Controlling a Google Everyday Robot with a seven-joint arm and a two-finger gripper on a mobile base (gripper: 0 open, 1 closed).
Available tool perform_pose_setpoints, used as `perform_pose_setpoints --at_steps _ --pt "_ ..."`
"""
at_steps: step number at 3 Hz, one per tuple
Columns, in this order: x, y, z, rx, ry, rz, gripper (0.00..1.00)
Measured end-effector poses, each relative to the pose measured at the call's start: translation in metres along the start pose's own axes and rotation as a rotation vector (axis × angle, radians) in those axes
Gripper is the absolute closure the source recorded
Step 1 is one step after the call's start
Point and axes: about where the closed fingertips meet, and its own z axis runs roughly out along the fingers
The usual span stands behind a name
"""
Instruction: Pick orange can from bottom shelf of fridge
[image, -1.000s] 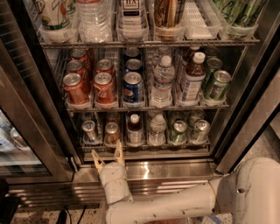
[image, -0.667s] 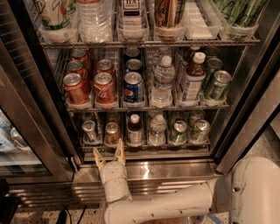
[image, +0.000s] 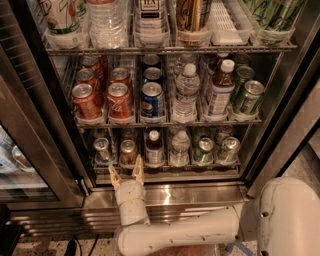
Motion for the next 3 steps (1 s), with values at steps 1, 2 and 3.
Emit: perform_pose_setpoints --at_steps 1,2,3 --pt "0.004 -0.003 0.008 0.01 0.004 -0.01 0.27" --pt "0.018 -0.021 0.047 0.038 0.015 -0.039 0.28" --pt "0.018 -0.021 0.052 0.036 0.012 -0.027 0.28"
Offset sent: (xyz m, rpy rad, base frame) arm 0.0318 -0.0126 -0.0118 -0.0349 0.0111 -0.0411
